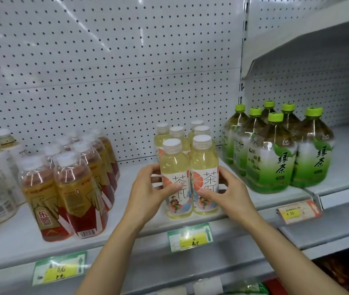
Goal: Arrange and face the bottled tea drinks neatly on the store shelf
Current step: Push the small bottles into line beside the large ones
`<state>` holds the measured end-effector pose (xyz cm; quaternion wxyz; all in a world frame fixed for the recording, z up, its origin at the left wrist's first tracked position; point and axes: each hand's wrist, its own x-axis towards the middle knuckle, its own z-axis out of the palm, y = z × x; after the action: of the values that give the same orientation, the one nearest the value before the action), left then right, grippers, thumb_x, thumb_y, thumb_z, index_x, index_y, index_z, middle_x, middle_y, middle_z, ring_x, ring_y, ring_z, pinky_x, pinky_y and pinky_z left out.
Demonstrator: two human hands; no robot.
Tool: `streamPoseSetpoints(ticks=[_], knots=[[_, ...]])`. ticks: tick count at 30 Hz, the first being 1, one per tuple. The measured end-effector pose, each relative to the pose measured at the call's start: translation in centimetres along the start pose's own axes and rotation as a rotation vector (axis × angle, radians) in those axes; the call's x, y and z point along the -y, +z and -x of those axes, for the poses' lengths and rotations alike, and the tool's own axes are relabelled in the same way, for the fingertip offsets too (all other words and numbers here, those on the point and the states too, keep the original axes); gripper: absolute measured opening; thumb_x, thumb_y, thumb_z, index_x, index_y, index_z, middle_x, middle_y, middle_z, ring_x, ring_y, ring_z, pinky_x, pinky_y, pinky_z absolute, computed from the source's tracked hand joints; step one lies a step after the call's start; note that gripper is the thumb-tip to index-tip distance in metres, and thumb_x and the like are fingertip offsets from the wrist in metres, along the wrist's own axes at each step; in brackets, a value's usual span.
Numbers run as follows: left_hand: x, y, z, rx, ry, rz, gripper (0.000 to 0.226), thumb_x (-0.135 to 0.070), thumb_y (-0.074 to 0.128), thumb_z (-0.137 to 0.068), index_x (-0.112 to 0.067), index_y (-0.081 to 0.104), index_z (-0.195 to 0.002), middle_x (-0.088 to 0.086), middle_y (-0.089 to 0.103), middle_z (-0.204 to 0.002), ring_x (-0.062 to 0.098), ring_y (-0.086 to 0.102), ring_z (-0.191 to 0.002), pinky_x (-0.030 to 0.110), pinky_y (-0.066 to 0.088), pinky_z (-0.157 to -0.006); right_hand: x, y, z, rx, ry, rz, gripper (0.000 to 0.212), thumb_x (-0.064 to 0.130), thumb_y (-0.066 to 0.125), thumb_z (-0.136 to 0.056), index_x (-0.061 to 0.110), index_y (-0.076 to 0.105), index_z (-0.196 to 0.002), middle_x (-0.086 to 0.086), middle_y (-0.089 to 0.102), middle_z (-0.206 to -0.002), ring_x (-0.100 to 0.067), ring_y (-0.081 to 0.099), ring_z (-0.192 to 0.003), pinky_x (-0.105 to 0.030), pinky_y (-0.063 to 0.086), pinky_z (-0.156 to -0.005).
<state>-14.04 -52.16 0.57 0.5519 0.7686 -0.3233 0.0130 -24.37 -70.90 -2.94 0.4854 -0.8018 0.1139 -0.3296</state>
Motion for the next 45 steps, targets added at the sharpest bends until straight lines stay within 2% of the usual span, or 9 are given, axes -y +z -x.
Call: streamPoseSetpoints(ticks=[6,10,15,19,27,32,35,39,45], knots=[[-2.2,-2.7,-0.7,0.051,-0.010,-0.004,0.060,-0.060,0.064,-0.074,-0.033,0.058,-0.128,-0.021,0.063,-0.119,-0.004,0.061,-0.104,0.016,0.048,-0.080,1.6,-2.2,-1.3,0.113,0.008,-0.067,0.059,0.055,0.066,-0.075,0.031,0.058,-0.128,0.014,0.069,-0.116,-0.004,0.065,-0.105,-0.033,0.056,-0.093],[-5.5,-4.6,-6.2,-0.078,0.109,-0.047,0.046,-0.045,0.065,-0.090,-0.026,0.061,-0.132,-0.015,0.064,-0.119,-0.007,0.059,-0.104,0.014,0.045,-0.083,5.0,-5.4,-5.9,-0.087,-0.076,-0.041,0.045,0.038,0.065,-0.089,0.032,0.055,-0.133,0.010,0.065,-0.119,-0.005,0.061,-0.107,-0.024,0.051,-0.090],[-7.3,-2.7,-13.4,0.257,0.033,-0.225,0.048,-0.034,0.075,-0.086,-0.019,0.065,-0.130,-0.006,0.068,-0.123,0.008,0.063,-0.109,0.028,0.048,-0.101,6.5,-4.4,-11.0,0.075,-0.075,0.113,0.042,0.033,0.067,-0.091,0.023,0.061,-0.131,0.004,0.066,-0.119,-0.011,0.062,-0.109,-0.028,0.051,-0.094],[-6.7,-1.3,-14.7,0.317,0.016,-0.270,0.042,-0.030,0.080,-0.083,-0.019,0.071,-0.122,-0.003,0.072,-0.115,0.014,0.067,-0.106,0.026,0.052,-0.094,5.7,-4.1,-12.3,0.157,-0.003,0.042,0.043,0.036,0.076,-0.083,0.026,0.067,-0.125,0.002,0.070,-0.120,-0.015,0.063,-0.114,-0.041,0.052,-0.100],[-6.2,-4.1,-13.8,0.392,0.053,-0.269,0.025,-0.036,0.082,-0.079,-0.029,0.078,-0.103,-0.008,0.073,-0.099,0.012,0.069,-0.090,0.038,0.052,-0.098,6.6,-3.2,-12.6,0.239,0.046,-0.102,0.037,0.013,0.078,-0.081,0.015,0.070,-0.117,0.001,0.076,-0.102,-0.006,0.072,-0.092,-0.017,0.056,-0.072],[-6.0,-4.5,-12.9,0.382,0.049,-0.201,0.034,-0.029,0.080,-0.082,-0.023,0.075,-0.115,-0.013,0.073,-0.110,-0.008,0.067,-0.093,0.011,0.052,-0.085,6.7,-3.3,-13.1,0.306,0.046,-0.123,0.032,0.013,0.079,-0.080,0.018,0.072,-0.111,0.003,0.078,-0.097,-0.008,0.073,-0.088,-0.016,0.053,-0.066],[-5.3,-4.4,-12.6,0.328,0.040,-0.069,0.027,-0.032,0.077,-0.085,-0.025,0.076,-0.111,-0.011,0.075,-0.109,0.005,0.070,-0.100,0.019,0.055,-0.091,6.6,-3.6,-12.9,0.272,0.038,-0.137,0.030,0.020,0.074,-0.085,0.016,0.072,-0.114,0.001,0.077,-0.102,-0.010,0.073,-0.091,-0.019,0.056,-0.071],[-3.6,-4.5,-13.4,-0.128,0.029,0.084,0.031,-0.038,0.071,-0.088,-0.027,0.070,-0.117,-0.006,0.073,-0.110,0.013,0.068,-0.101,0.036,0.055,-0.093,4.4,-4.7,-13.0,-0.101,0.010,-0.236,0.035,0.031,0.062,-0.093,0.012,0.065,-0.123,-0.004,0.071,-0.117,-0.018,0.068,-0.107,-0.033,0.056,-0.092],[0.9,-1.8,-14.2,0.208,-0.277,0.189,0.073,-0.078,0.049,-0.083,-0.043,0.040,-0.146,-0.009,0.047,-0.150,0.021,0.050,-0.132,0.052,0.043,-0.106,1.8,-1.7,-12.2,0.122,0.353,-0.408,0.066,0.064,0.027,-0.097,0.024,0.043,-0.147,-0.004,0.044,-0.152,-0.029,0.044,-0.138,-0.049,0.036,-0.113]])
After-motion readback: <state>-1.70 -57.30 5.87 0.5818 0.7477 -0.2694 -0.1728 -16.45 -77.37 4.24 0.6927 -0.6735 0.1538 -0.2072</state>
